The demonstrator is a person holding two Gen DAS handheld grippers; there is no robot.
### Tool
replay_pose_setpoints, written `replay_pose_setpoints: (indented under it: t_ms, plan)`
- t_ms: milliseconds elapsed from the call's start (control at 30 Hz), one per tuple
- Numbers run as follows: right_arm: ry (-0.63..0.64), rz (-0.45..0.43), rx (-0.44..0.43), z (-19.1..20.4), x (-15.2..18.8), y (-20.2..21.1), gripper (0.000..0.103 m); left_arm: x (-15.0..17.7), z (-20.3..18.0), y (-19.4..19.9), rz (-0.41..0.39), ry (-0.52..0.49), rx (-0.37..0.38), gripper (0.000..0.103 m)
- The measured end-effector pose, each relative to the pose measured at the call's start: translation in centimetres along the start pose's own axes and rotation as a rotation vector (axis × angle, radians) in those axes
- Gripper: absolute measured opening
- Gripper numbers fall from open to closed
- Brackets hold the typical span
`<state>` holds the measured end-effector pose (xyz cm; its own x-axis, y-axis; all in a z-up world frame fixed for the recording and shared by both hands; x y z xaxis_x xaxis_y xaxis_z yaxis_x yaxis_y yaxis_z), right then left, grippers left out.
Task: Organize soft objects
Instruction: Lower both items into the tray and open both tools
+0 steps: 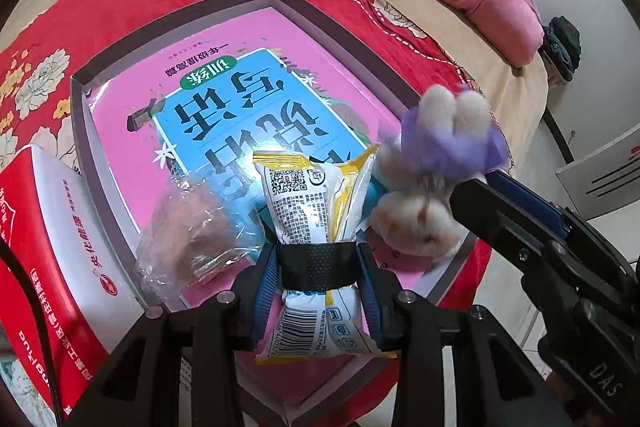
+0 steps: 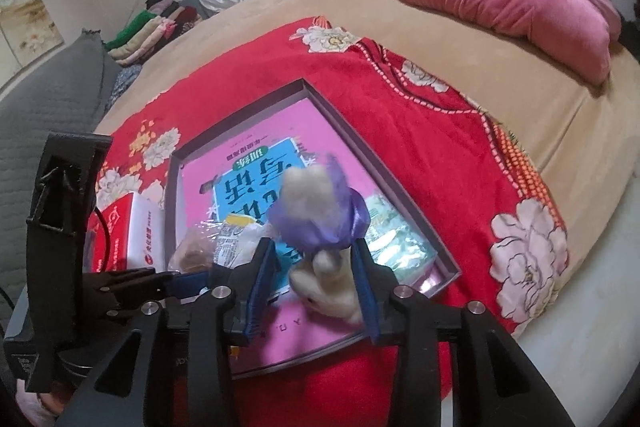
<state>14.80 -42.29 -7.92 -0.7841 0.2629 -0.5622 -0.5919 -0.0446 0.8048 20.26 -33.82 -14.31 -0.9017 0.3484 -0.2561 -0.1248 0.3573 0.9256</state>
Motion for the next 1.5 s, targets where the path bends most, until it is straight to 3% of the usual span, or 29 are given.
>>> replay_pose_setpoints:
  t_ms: [833,1033,1167,1400,1500]
  plan:
    - [-0.036,-0.003,0.007,-1.0,0.7,1.7,0.045,0.3,-0.3,0.4,0.004,-0.015,-0.004,0.040]
    - [-0.032,-0.003,0.014,-0.8,0.8,2.1,0.046,0.3,-0.5,1.5,-0.019,-0.026,-0.004,0.047]
    - [-0.036,-0.010,0.019,-0.8,0.7,2.5,0.060,0.7,-0.6,2.1,-0.024,-0.034,-0.007,0.047]
    - [-0.038,-0.020,0.022,-0.7,0.6,3.3,0.060,1.3,-0.8,3.6,-0.045,-0.048,-0.013,0.048]
    - [-0.036,-0.023,0.024,-0.5,0.6,3.6,0.060,1.5,-0.7,4.4,-0.058,-0.047,-0.014,0.055]
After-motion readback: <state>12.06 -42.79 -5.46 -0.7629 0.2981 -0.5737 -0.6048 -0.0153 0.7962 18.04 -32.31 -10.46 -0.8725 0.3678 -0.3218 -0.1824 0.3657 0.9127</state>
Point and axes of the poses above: each gripper's, at about its wrist camera, not at the fingertips, and y roughly against the way its jaws point, z to its left, x to its underside, the point moved 6 cm from there along -y, roughly the way its jaws point, and after that the axes turned 6 degrees about y, right-handed, at the moved point
